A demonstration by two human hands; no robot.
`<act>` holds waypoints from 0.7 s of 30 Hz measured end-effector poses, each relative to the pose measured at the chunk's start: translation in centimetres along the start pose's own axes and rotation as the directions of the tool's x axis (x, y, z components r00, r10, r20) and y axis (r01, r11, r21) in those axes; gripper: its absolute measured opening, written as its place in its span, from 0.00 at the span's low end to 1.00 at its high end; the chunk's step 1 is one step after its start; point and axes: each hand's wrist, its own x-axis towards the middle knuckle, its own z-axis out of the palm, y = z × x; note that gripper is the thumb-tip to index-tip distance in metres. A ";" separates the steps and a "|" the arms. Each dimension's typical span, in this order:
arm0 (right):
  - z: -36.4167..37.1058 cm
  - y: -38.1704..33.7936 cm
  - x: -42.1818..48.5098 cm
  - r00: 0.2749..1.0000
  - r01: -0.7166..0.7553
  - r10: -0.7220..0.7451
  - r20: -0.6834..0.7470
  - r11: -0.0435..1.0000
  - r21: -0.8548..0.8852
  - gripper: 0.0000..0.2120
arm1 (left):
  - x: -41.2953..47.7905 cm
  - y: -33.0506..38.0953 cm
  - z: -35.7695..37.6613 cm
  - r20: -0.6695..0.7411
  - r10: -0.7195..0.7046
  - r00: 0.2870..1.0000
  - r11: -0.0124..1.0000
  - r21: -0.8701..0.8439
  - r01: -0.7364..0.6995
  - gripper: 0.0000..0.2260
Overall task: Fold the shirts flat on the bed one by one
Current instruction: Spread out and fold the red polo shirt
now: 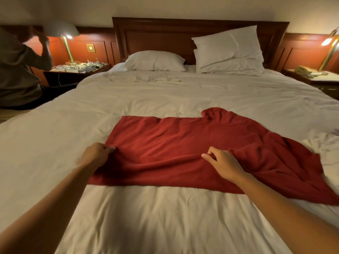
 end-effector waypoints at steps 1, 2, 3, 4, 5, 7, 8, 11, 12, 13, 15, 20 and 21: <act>0.0 -0.1 0.3 0.999 0.015 -0.015 -0.042 1.000 -0.013 0.15 | 0.5 -0.3 -0.1 -0.055 0.008 0.998 1.000 -0.005 -0.009 0.18; 0.1 -0.2 0.5 0.996 0.027 -0.029 -0.085 0.999 -0.029 0.15 | 0.8 -0.6 -0.3 -0.108 0.017 0.994 1.000 0.002 -0.017 0.17; 0.2 -0.3 0.8 0.993 0.033 -0.038 -0.108 0.998 -0.050 0.15 | 1.1 -1.1 -0.5 -0.144 0.028 0.989 0.999 0.037 -0.023 0.17; 0.3 -0.5 0.9 0.995 0.032 -0.041 -0.095 0.995 -0.091 0.14 | 1.2 -1.4 -0.5 -0.152 0.038 0.988 0.994 0.107 -0.022 0.18; 0.6 -0.6 1.0 0.998 0.029 -0.038 -0.051 0.987 -0.157 0.14 | 1.1 -1.7 -0.4 -0.142 0.043 0.989 0.979 0.202 -0.014 0.19; 1.2 -0.4 0.9 0.999 0.037 -0.031 0.028 0.960 -0.277 0.14 | 0.7 -1.6 0.3 -0.152 0.048 0.987 0.932 0.361 0.010 0.24; 1.1 -0.1 0.9 0.999 0.042 -0.039 0.018 0.956 -0.289 0.15 | 0.5 -1.2 0.7 -0.184 0.070 0.980 0.918 0.395 0.009 0.27; -1.3 1.9 1.4 0.981 0.025 -0.071 -0.178 0.968 -0.250 0.13 | -0.1 1.1 2.3 -0.264 0.233 0.936 0.918 0.378 -0.122 0.31; -2.6 3.2 1.8 0.972 -0.010 -0.045 -0.229 0.972 -0.235 0.14 | -0.3 2.1 3.1 -0.236 0.293 0.927 0.910 0.365 -0.194 0.32; -4.0 4.9 2.1 0.973 -0.064 0.012 -0.232 0.974 -0.218 0.15 | -0.5 3.3 4.1 -0.178 0.347 0.921 0.898 0.345 -0.272 0.31; -6.5 8.4 2.4 0.981 -0.187 0.169 -0.092 0.951 -0.245 0.18 | -1.2 5.8 6.8 -0.016 0.399 0.917 0.891 0.245 -0.383 0.31; -8.2 14.3 2.2 0.971 -0.160 0.215 0.105 0.908 -0.387 0.17 | -2.5 7.8 12.2 0.160 0.382 0.910 0.886 0.218 -0.410 0.34; -8.2 14.6 2.6 0.984 -0.152 0.176 0.030 0.912 -0.380 0.17 | -2.4 7.6 12.5 0.162 0.377 0.912 0.884 0.230 -0.406 0.35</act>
